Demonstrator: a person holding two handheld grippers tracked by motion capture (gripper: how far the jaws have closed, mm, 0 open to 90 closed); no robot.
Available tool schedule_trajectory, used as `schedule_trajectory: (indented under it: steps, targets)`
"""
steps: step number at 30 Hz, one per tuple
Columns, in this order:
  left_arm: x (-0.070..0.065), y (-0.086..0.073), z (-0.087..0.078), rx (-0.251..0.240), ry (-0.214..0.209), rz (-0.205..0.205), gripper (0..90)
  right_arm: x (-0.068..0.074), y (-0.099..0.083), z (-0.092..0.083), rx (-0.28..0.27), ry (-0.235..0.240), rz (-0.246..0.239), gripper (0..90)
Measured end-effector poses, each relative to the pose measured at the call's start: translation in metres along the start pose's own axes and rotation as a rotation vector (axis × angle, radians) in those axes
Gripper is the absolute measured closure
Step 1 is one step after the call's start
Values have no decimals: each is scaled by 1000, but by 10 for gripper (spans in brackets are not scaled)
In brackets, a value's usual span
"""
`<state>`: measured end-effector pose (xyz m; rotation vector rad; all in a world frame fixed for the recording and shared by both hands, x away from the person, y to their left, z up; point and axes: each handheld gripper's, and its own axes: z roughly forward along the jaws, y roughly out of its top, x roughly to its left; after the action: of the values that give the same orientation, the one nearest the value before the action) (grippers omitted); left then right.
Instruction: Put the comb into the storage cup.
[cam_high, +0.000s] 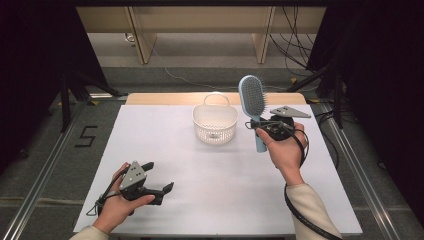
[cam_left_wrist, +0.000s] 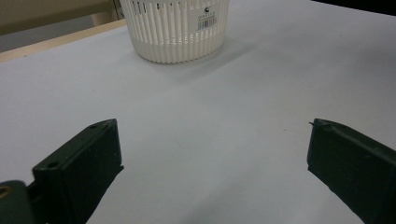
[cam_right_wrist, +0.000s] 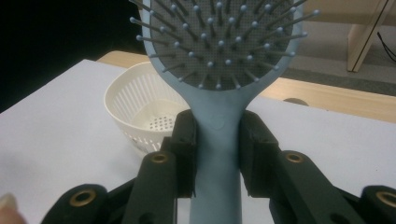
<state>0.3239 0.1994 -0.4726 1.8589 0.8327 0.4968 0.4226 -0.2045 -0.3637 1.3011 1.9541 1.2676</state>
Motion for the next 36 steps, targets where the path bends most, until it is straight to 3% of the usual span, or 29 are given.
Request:
schedule_trajectory:
  steps: [36]
  targets:
    - [0, 0, 0, 0, 0, -2, 26, 1, 4, 4, -21, -3, 1, 704]
